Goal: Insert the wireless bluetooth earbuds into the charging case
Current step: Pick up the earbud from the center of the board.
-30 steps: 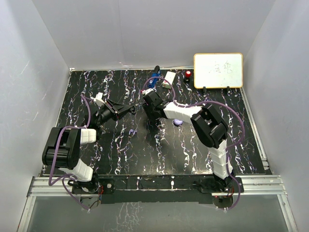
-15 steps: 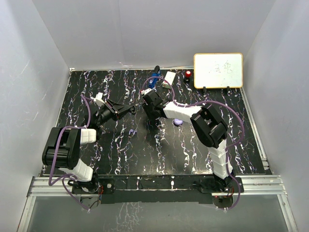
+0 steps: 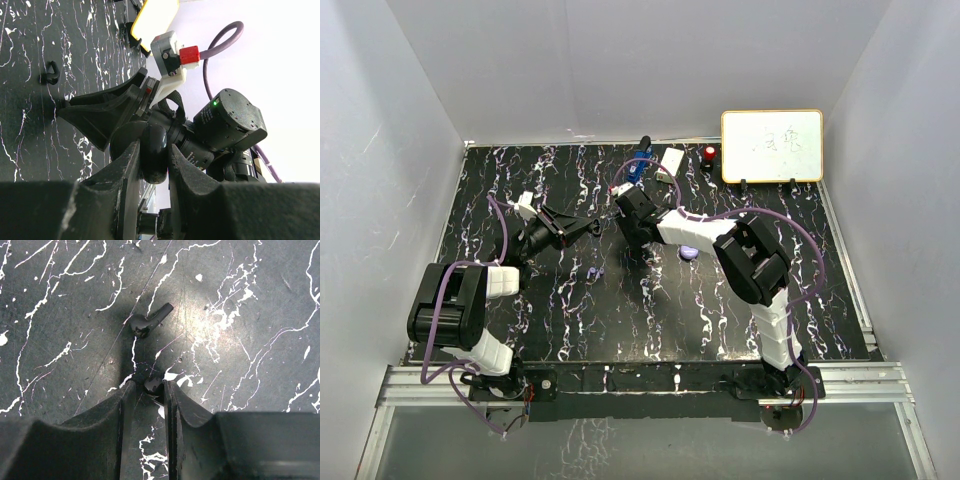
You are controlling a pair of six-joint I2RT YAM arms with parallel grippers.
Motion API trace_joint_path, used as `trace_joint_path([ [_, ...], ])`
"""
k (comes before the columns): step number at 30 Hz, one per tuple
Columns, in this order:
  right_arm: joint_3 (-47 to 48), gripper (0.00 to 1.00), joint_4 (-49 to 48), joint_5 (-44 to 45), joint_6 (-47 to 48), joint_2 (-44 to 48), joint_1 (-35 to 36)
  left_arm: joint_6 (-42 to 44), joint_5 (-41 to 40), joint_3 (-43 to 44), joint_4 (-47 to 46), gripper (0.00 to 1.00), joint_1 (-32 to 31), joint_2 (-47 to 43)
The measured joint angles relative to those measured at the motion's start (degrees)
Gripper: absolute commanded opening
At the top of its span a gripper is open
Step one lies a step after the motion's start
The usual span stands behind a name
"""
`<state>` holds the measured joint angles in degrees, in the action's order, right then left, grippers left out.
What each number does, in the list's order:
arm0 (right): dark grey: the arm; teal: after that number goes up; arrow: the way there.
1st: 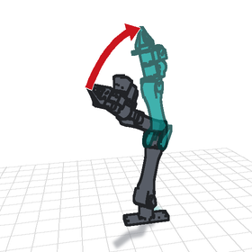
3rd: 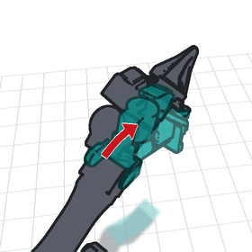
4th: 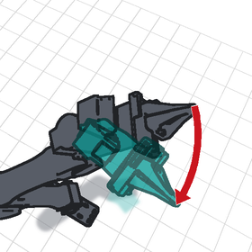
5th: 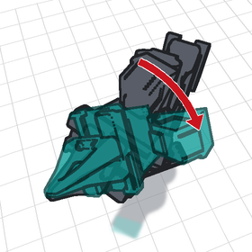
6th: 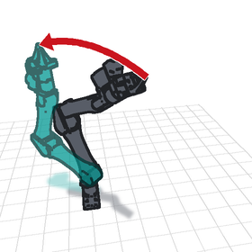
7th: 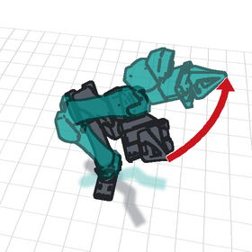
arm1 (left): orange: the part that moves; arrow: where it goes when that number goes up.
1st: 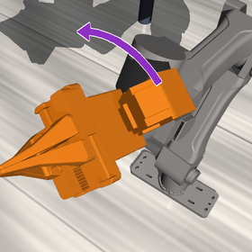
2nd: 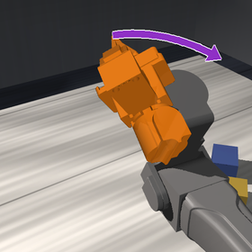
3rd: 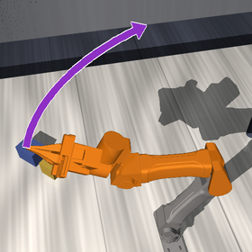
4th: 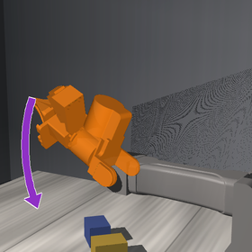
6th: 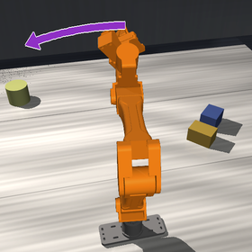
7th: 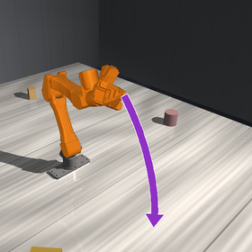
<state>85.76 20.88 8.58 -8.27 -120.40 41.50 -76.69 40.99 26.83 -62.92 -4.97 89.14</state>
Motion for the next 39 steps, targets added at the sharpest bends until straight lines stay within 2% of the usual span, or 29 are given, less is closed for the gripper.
trace_joint_path([
  [17,0.00,0.13,0.02,-0.66,-0.57,0.00,-0.04,-0.02,0.09,0.00,0.00,0.00,0.00,0.00],
  [23,-0.17,0.11,-0.50,-1.95,-1.66,0.22,-0.76,-0.02,0.17,0.00,0.00,0.00,0.00,0.00],
  [27,-3.43,0.07,-3.91,-5.49,-4.28,3.50,-2.82,-0.02,0.26,0.00,-0.02,0.00,0.00,0.00],
  [33,-12.31,0.05,-13.88,-13.88,-10.93,13.92,-9.14,-0.48,0.61,0.04,-0.17,0.00,0.00,0.00],
  [39,-16.81,0.02,-22.99,-20.33,-16.52,19.74,-13.27,-3.50,1.66,0.63,-4.61,0.00,-0.02,1.73],
])
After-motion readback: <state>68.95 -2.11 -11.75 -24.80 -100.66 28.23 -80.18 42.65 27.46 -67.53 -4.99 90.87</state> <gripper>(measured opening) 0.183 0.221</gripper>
